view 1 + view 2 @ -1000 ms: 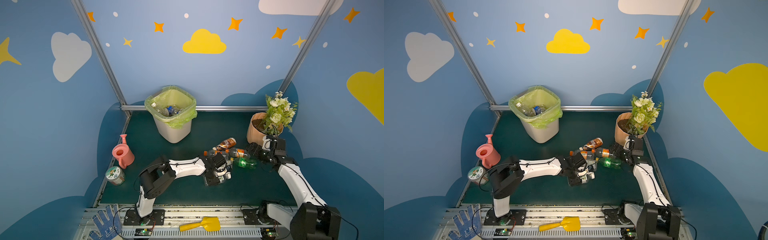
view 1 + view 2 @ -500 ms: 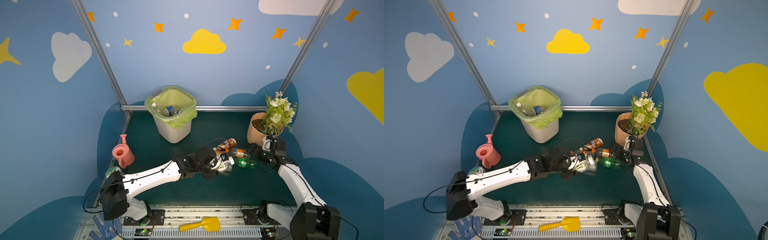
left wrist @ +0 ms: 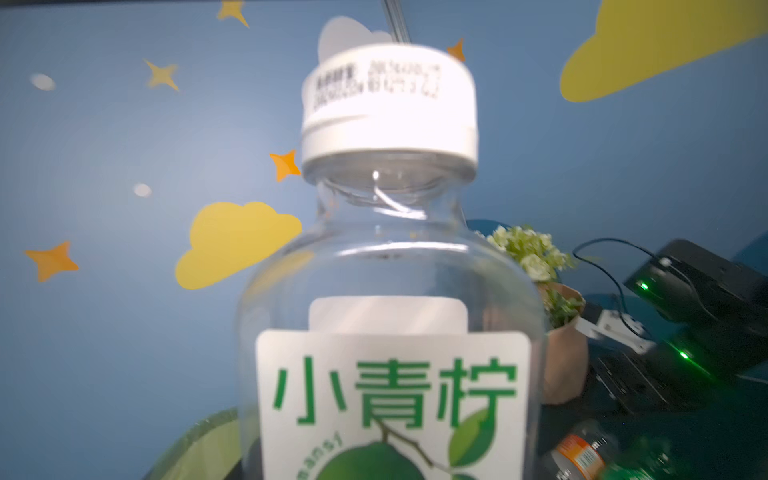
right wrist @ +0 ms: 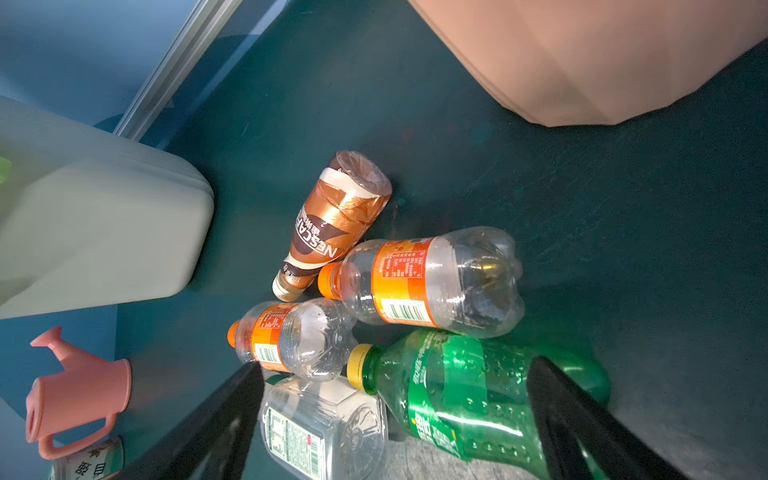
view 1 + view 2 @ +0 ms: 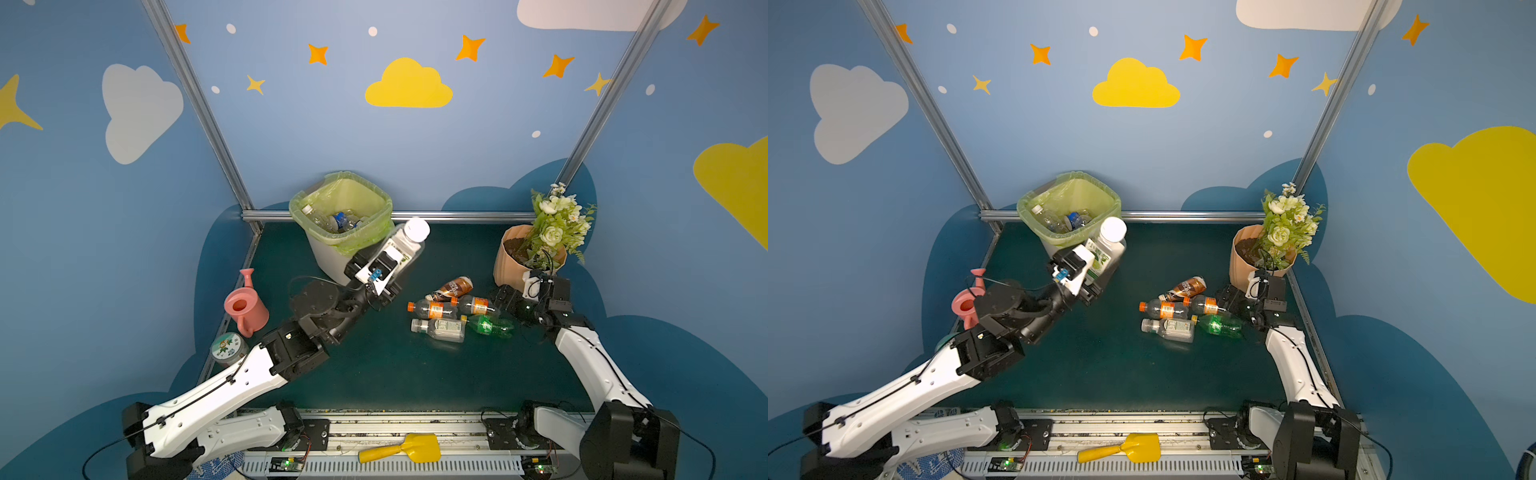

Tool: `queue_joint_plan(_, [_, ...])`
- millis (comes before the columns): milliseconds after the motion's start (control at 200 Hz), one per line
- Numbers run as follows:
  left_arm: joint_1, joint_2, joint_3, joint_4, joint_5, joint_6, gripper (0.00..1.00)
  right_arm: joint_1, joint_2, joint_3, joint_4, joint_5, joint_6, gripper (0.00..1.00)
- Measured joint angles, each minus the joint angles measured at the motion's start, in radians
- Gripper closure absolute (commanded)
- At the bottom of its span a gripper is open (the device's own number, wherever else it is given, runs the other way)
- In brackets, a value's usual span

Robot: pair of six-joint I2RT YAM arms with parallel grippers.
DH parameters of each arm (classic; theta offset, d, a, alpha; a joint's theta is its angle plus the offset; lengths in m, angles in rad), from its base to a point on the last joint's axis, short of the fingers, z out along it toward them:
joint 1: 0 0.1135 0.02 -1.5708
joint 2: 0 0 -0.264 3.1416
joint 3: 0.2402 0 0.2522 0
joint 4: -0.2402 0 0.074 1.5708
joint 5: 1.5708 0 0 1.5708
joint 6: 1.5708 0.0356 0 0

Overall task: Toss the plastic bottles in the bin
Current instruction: 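Lift the lime-label bottle and carry it over the bin, then open the left gripper to drop the lime-label bottle into the bin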

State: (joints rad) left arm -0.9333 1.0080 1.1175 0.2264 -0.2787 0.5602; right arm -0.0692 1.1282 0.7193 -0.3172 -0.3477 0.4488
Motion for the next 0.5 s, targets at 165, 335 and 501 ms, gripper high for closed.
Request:
queue_joint_plan(165, [0.266, 0.084, 0.109, 0.077, 0.048, -0.065, 0.52, 0.0, -0.001, 0.0, 0.0, -0.001, 0.0, 0.03])
queue_joint_plan(335, [0.538, 0.296, 0.303, 0.017, 0.128, -0.274, 0.44, 0.0, -0.01, 0.0, 0.0, -0.001, 0.0, 0.03])
queue_joint_plan(501, [0.652, 0.523, 0.487, -0.169, 0.188, -0.446, 0.03, 0.0, -0.026, 0.0, -0.002, 0.0, -0.001, 0.03])
